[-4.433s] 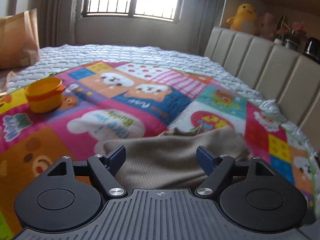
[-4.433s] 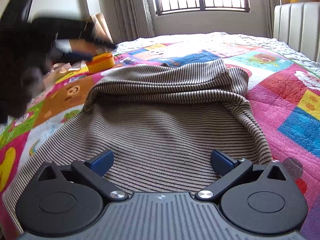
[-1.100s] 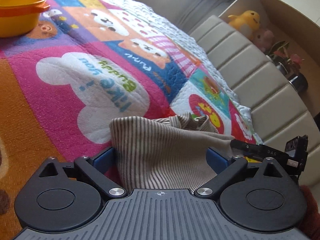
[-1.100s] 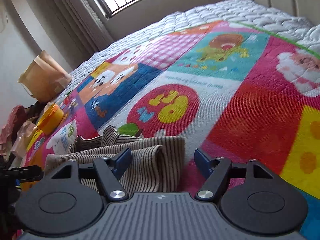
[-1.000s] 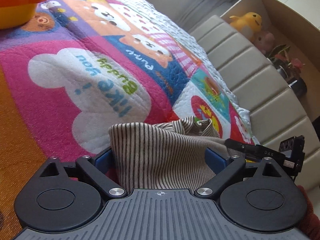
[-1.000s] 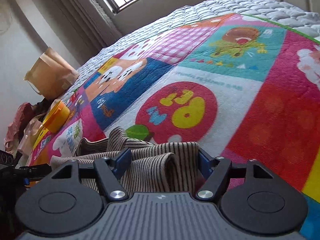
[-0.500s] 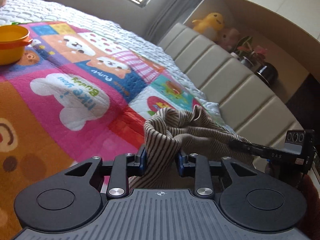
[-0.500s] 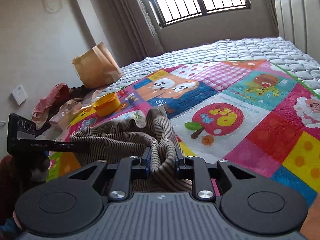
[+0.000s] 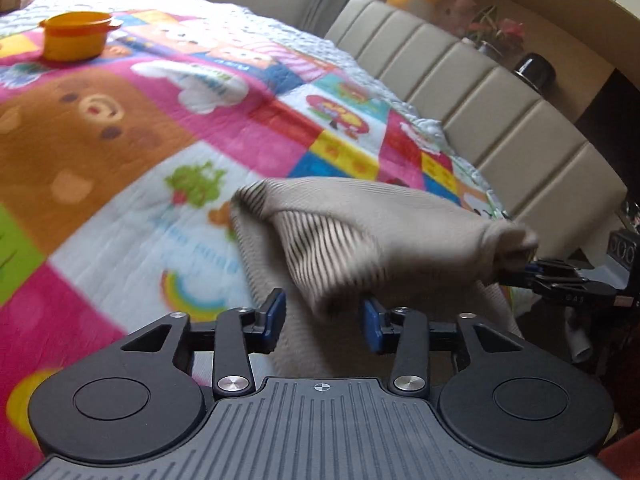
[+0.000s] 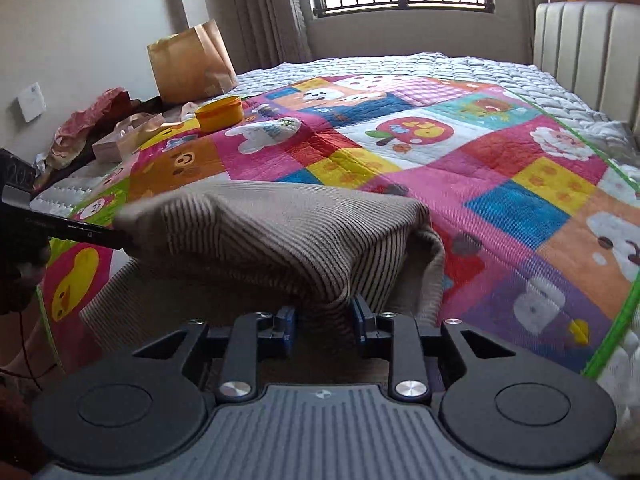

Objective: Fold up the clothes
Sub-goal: 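Grasp the folded sweater edge with both grippers and lift it to fold, then lift the sweater edge with both grippers and lay it over the body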

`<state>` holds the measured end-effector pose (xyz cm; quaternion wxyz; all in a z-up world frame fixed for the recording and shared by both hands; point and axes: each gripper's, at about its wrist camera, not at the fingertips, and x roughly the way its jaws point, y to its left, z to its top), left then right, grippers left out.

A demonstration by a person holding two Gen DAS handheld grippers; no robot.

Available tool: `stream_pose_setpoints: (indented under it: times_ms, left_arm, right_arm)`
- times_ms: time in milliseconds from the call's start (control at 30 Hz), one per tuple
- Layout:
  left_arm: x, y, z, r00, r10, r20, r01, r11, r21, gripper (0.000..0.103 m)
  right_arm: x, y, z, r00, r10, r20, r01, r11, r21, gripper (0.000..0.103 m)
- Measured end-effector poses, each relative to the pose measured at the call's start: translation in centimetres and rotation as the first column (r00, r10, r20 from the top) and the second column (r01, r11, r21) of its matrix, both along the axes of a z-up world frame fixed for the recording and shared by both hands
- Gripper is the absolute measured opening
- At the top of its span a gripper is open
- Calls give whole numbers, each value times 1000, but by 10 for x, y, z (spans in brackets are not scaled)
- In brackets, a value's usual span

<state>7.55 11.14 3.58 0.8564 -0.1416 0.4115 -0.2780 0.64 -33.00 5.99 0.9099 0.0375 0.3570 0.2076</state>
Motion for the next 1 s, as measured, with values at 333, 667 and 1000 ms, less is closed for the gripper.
stream_pose_setpoints:
  times_ms: [333, 667, 1000]
  left_arm:
    - [6, -13, -4, 997, 42, -60, -51, 985, -166, 87]
    - [40, -53, -35, 977, 165, -137, -190, 962, -197, 75]
    - [-7, -54, 17, 994, 110, 18, -106, 983, -148, 38]
  right_arm:
    - [-12, -58, -25, 957, -252, -145, 289, 870, 399, 67]
    - [48, -19, -67, 936, -271, -226, 349, 802, 485, 60]
    - [12, -9, -10, 985, -175, -3, 163, 910, 381, 21]
